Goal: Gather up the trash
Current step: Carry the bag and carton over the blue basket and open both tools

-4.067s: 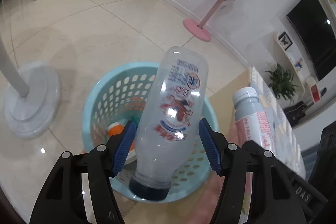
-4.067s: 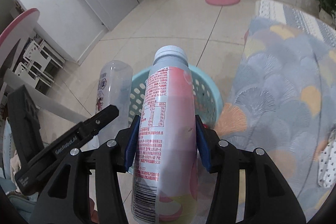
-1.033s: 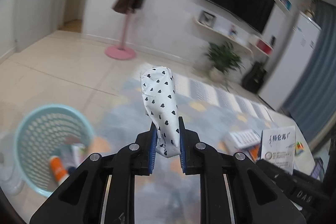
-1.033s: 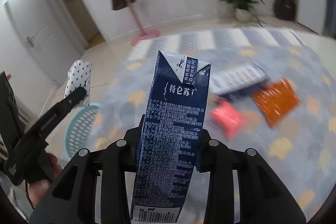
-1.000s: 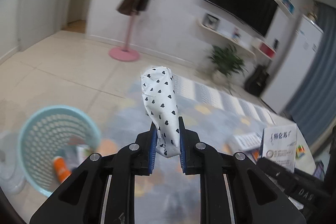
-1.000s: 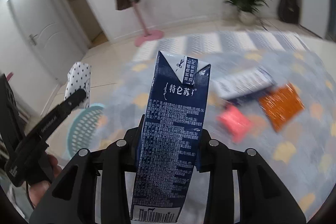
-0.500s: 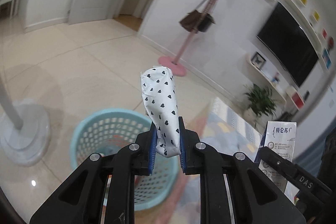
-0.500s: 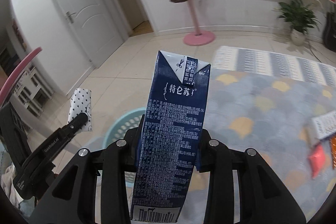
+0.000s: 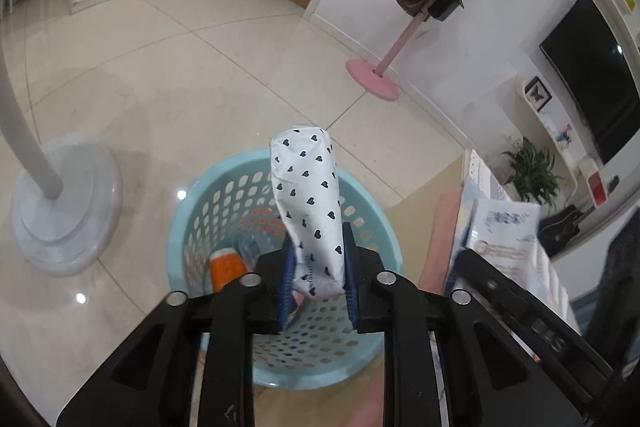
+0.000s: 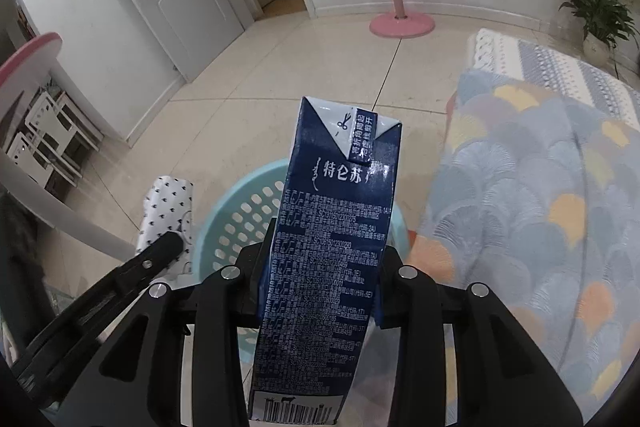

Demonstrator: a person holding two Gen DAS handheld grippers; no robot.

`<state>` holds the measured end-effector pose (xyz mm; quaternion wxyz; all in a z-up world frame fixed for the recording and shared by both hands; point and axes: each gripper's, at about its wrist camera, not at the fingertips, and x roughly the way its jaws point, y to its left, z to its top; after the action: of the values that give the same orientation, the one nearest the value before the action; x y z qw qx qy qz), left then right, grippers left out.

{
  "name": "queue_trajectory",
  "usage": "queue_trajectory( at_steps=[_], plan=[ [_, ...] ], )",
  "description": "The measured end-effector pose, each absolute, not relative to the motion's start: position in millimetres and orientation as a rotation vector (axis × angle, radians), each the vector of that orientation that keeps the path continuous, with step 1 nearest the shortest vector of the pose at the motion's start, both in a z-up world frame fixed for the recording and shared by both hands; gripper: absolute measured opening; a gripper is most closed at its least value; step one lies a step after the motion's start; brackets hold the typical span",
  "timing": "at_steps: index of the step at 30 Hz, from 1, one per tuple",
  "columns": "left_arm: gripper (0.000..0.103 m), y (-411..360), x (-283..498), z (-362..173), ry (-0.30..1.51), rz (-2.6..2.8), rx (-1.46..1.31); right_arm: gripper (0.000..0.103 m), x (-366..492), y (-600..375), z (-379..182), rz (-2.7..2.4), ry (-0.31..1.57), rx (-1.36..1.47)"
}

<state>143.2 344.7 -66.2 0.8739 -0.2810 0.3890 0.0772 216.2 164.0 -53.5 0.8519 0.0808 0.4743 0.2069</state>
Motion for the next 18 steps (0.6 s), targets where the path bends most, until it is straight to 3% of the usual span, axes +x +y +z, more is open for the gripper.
queue_trajectory(
  at_steps=[2,3,6,18],
  plan=[
    [0.047,343.9,144.0,-65.5,0.814,0.164,-0.578,0.035,221.9,164.9,-58.1,0.434,1.011,0.179],
    [0.050,343.4,143.6,-65.1,0.811,0.160,-0.577,0.036,223.5,164.7,-58.7,0.434,1.016,0.181],
    [0.054,341.1,143.1,-64.1,0.815,0.147,-0.575,0.050,224.5,158.4,-58.0,0.420,1.015,0.194],
    [0.057,320.5,141.6,-47.9,0.767,0.108,-0.582,0.051,210.5,118.3,-39.8,0.394,0.979,0.201]
  ],
)
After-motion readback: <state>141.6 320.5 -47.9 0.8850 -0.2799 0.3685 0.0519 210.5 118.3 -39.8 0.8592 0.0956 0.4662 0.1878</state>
